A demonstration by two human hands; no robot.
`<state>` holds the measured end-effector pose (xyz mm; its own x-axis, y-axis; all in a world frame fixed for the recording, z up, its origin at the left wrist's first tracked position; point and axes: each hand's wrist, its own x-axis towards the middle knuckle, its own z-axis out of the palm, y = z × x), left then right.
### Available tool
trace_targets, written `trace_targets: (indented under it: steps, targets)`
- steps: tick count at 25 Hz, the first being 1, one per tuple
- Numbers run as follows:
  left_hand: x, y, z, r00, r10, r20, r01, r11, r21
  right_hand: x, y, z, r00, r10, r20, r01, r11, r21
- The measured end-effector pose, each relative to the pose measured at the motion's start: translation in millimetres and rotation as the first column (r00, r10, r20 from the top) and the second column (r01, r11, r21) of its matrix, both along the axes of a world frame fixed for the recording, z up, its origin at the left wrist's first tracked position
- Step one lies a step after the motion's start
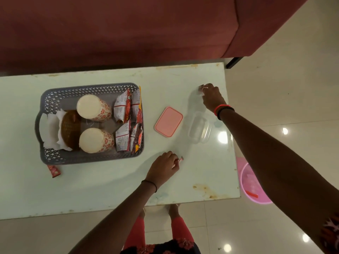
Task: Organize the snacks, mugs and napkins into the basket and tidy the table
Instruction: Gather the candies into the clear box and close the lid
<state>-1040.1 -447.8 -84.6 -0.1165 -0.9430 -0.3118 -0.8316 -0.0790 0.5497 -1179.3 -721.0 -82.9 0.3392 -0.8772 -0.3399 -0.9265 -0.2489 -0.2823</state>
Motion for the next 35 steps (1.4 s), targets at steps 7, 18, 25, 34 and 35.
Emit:
trace_targets:
  steps: [7, 18, 25, 34, 35]
  targets:
    - [-1, -44, 49, 0.828, 0.433, -0.356, -0.452, 0.892, 0.035, -21, 6, 1, 0.969, -0.217, 0.117, 0.217, 0.976, 0.017]
    - [-44, -124, 42, 0.830, 0.439, -0.343, -0.398, 0.899, 0.185, -44, 94, 49, 0.671, -0.611, 0.420, 0.597, 0.781, 0.182]
    - [-34, -98, 44, 0.834, 0.447, -0.323, -0.410, 0.895, 0.179, -31, 128, 41, 0.760, -0.478, 0.441, 0.454, 0.875, 0.165]
    - [-15, -60, 77, 0.829, 0.465, -0.310, -0.441, 0.885, 0.149, -18, 149, 62, 0.822, -0.411, 0.394, 0.367, 0.912, 0.184]
    - [-13, -54, 81, 0.827, 0.469, -0.312, -0.445, 0.883, 0.147, -15, 154, 66, 0.832, -0.394, 0.390, 0.356, 0.919, 0.168]
